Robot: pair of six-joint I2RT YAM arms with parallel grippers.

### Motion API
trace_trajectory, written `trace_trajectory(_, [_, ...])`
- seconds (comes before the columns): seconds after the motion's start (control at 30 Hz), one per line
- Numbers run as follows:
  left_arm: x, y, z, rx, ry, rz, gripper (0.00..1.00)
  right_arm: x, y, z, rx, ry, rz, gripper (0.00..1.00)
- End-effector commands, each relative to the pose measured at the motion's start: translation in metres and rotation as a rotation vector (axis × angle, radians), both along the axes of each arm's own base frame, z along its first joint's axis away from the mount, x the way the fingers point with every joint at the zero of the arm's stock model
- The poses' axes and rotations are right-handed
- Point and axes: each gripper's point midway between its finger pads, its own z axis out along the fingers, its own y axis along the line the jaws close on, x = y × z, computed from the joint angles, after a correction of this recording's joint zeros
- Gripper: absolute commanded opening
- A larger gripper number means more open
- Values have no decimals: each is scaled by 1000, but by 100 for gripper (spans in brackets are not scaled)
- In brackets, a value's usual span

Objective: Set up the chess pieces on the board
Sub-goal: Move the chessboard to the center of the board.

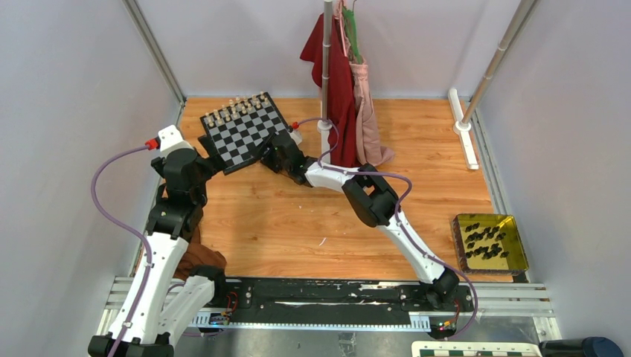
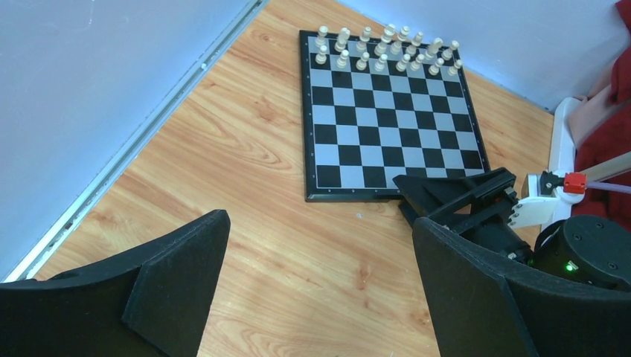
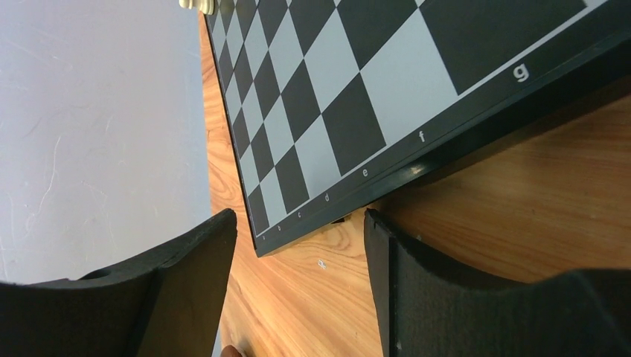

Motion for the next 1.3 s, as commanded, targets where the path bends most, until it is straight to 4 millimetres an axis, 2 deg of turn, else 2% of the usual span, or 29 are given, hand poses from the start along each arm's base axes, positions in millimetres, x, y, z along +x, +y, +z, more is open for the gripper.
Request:
trace_trajectory(0.0, [-1, 1, 1, 7, -14, 6, 100, 11, -16, -34, -71, 64, -74, 67])
trace_trajectory(0.27, [1, -1, -3, -4, -12, 3, 100, 15, -19, -48, -82, 110, -115, 63])
trace_trajectory(0.6, [4, -1, -11, 11, 9, -2, 100, 21, -19, -63, -74, 156, -165, 53])
trace_trajectory(1.27, [-1, 1, -21, 24, 26, -1, 100, 15, -36, -81, -97, 214, -220, 13])
